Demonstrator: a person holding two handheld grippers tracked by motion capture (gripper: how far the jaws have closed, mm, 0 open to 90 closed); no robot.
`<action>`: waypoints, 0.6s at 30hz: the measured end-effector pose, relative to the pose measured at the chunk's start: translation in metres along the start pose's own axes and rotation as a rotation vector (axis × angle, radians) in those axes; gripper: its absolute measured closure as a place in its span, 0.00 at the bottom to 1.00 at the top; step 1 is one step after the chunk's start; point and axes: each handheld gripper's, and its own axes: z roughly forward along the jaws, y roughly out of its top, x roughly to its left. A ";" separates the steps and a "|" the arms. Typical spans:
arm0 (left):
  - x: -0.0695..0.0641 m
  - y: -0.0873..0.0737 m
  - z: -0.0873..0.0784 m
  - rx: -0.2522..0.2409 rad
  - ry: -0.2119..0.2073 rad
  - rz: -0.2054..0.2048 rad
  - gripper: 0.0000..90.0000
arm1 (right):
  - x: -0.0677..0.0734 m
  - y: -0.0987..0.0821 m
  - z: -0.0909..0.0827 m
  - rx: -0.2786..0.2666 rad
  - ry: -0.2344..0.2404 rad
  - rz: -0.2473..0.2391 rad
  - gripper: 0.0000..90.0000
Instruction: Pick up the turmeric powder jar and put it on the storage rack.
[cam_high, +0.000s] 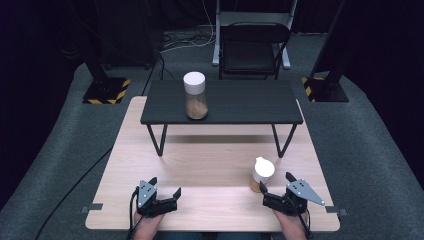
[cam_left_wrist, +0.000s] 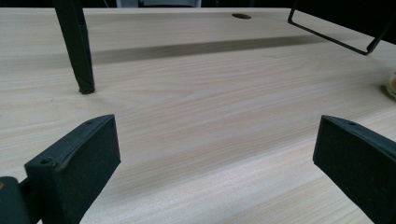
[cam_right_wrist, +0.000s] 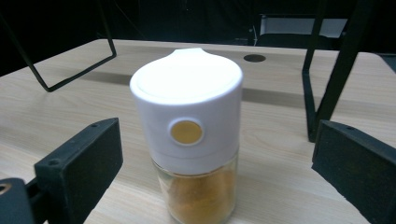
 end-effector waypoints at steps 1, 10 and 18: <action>0.000 0.000 0.000 0.001 0.000 -0.003 0.00 | 0.000 0.001 0.001 0.004 0.001 -0.002 0.01; 0.000 0.001 0.000 0.005 -0.002 0.002 0.00 | 0.002 0.010 0.013 0.005 0.014 0.000 0.02; 0.000 0.000 0.000 0.000 -0.003 0.003 0.00 | 0.008 0.017 0.024 0.021 0.026 -0.005 0.03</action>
